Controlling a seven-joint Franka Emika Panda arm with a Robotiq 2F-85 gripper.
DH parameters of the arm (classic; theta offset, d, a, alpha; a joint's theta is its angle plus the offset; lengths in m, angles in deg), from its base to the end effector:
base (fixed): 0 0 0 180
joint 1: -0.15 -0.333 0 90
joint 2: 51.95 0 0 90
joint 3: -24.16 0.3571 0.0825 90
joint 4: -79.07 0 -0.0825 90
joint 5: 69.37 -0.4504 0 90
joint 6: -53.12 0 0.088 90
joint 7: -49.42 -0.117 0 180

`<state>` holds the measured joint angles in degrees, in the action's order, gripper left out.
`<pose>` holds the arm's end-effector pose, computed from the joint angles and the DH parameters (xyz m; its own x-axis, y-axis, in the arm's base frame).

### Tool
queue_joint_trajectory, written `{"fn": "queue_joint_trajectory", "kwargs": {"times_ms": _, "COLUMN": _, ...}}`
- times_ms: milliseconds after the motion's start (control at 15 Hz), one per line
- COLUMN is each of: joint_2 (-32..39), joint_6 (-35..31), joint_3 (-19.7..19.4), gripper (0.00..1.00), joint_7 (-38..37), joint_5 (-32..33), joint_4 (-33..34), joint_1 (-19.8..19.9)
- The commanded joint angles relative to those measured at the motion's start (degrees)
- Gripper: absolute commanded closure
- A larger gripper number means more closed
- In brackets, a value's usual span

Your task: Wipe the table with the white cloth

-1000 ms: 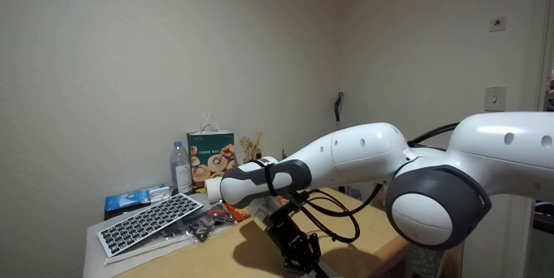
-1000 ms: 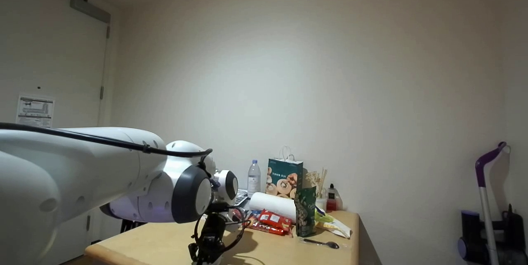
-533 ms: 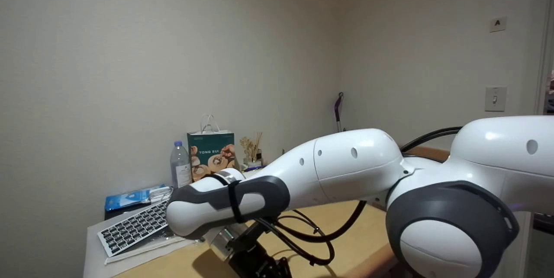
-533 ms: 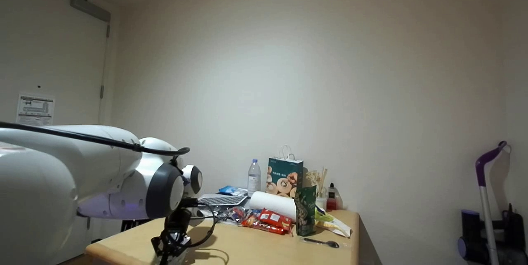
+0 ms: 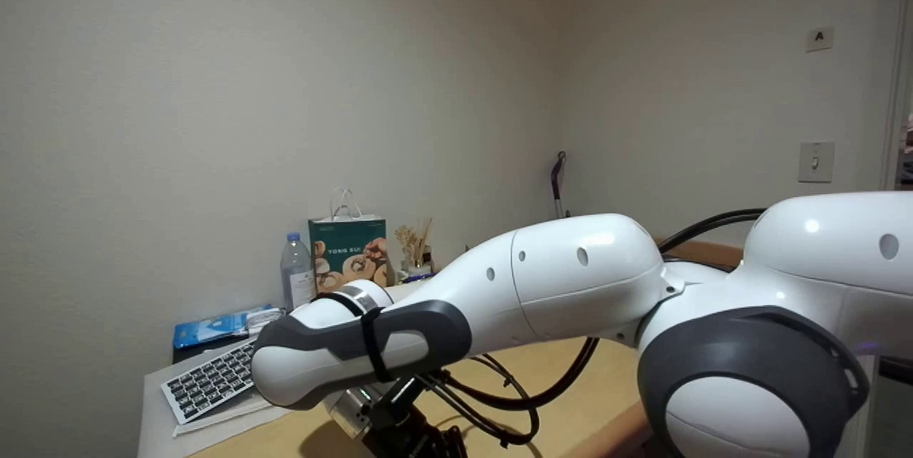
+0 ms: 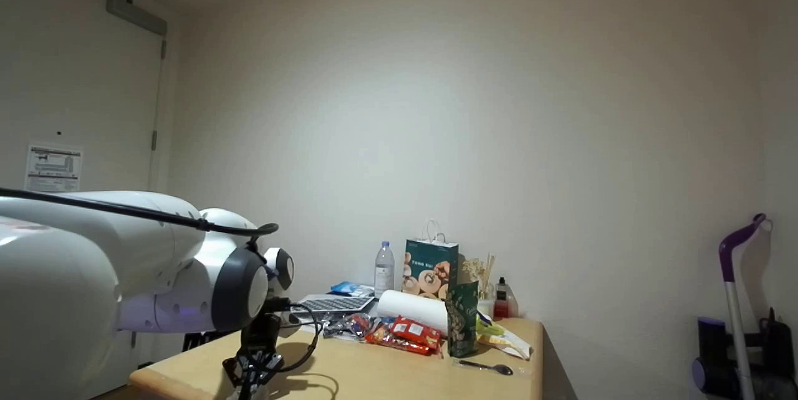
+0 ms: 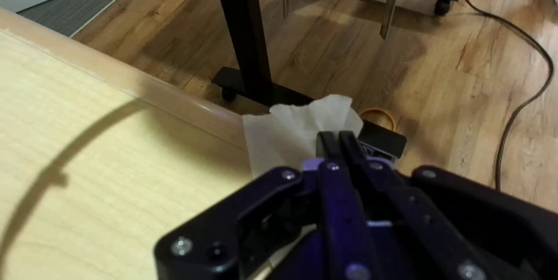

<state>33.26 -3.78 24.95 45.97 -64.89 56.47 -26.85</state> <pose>0.6996 0.3486 0.0796 0.6041 0.2053 -0.7700 0.4398 -0.8917 0.1072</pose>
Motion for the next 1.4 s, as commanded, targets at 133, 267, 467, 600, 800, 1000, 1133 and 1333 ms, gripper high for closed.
{"fn": "queue_joint_trajectory", "kwargs": {"times_ms": 133, "joint_2": -0.3, "joint_6": -3.7, "joint_3": -0.3, "gripper": 0.94, "joint_7": -7.9, "joint_5": -2.3, "joint_4": 0.3, "joint_1": 9.2}}
{"fn": "queue_joint_trajectory", "kwargs": {"times_ms": 267, "joint_2": -0.4, "joint_6": -3.9, "joint_3": -0.3, "gripper": 0.94, "joint_7": -9.1, "joint_5": -3.0, "joint_4": 0.1, "joint_1": 13.3}}
{"fn": "queue_joint_trajectory", "kwargs": {"times_ms": 467, "joint_2": -0.4, "joint_6": -2.6, "joint_3": -0.6, "gripper": 0.94, "joint_7": -7.7, "joint_5": -2.6, "joint_4": 0.5, "joint_1": 14.6}}
{"fn": "queue_joint_trajectory", "kwargs": {"times_ms": 600, "joint_2": -0.4, "joint_6": -2.6, "joint_3": -0.4, "gripper": 0.94, "joint_7": -8.5, "joint_5": -4.1, "joint_4": 0.5, "joint_1": 17.6}}
{"fn": "queue_joint_trajectory", "kwargs": {"times_ms": 800, "joint_2": -0.4, "joint_6": -2.6, "joint_3": -0.3, "gripper": 0.95, "joint_7": -9.1, "joint_5": -4.4, "joint_4": 0.5, "joint_1": 17.4}}
{"fn": "queue_joint_trajectory", "kwargs": {"times_ms": 1000, "joint_2": -0.4, "joint_6": -5.8, "joint_3": -0.2, "gripper": 0.95, "joint_7": -12.8, "joint_5": -6.0, "joint_4": 1.5, "joint_1": 20.2}}
{"fn": "queue_joint_trajectory", "kwargs": {"times_ms": 1133, "joint_2": -0.5, "joint_6": -6.8, "joint_3": -0.7, "gripper": 0.95, "joint_7": -14.7, "joint_5": -6.4, "joint_4": 2.4, "joint_1": 23.7}}
{"fn": "queue_joint_trajectory", "kwargs": {"times_ms": 1333, "joint_2": -1.1, "joint_6": -8.9, "joint_3": -0.7, "gripper": 0.94, "joint_7": -17.1, "joint_5": -7.3, "joint_4": 2.0, "joint_1": 28.9}}
